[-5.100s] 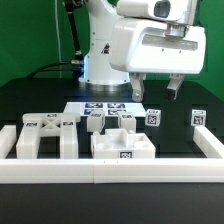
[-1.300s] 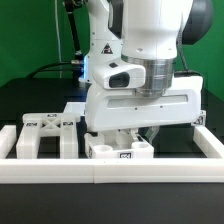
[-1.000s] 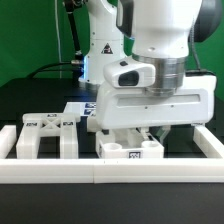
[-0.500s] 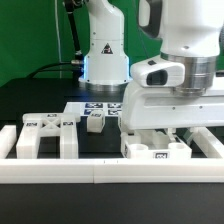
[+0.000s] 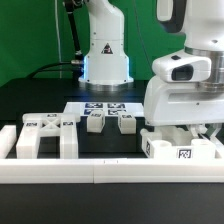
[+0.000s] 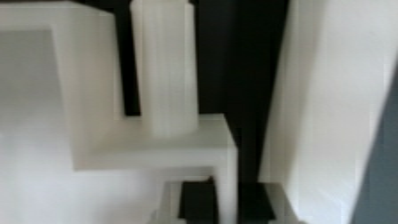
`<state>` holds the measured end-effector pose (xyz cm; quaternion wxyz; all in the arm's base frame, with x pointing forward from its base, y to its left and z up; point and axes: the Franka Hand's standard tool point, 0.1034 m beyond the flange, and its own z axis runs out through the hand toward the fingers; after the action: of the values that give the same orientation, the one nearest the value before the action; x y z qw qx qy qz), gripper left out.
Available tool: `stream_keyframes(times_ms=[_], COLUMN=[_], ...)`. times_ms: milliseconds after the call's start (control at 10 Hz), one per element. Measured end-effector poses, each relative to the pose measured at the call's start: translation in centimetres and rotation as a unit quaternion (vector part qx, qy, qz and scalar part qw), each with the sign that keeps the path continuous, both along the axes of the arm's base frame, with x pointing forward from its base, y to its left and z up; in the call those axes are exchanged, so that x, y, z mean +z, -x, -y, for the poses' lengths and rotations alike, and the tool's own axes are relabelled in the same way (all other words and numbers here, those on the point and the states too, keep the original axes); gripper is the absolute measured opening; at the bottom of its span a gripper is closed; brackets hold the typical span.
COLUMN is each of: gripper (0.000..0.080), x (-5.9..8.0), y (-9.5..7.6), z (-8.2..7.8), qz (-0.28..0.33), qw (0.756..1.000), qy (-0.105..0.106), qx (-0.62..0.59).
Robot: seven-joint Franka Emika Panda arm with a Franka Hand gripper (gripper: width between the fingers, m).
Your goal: Assemble chair
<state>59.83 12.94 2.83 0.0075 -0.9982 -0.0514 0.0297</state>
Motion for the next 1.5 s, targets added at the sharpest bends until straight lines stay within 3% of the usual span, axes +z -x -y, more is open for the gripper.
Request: stream_keyframes(times_ms=[400, 500, 700, 800, 900, 1100, 1300, 1500], gripper=[0.0046, 0.0241, 0.0532, 0.0532, 0.0612, 0.0643, 0.0648, 0.0649], x=[0.1, 0.1, 0.3, 0.6, 0.9, 1.5, 2.4, 3.7], y=[0.0, 0.0, -0.1, -0.3, -0.4, 0.1, 1.5, 3.1], z=[-0.7, -0.2, 0.0, 0.0, 0.1, 0.6, 2.6, 5.7], qz=[0.001, 0.000, 0.001, 0.003, 0.005, 0.005, 0.004, 0.000], qw=[1.000, 1.000, 1.000, 1.000, 1.000, 1.000, 0.997, 0.995], qy=[-0.001, 0.002, 0.002, 0.002, 0.002, 0.002, 0.004, 0.008], qx=[0.006, 0.004, 0.003, 0.003, 0.005, 0.025, 0.072, 0.102])
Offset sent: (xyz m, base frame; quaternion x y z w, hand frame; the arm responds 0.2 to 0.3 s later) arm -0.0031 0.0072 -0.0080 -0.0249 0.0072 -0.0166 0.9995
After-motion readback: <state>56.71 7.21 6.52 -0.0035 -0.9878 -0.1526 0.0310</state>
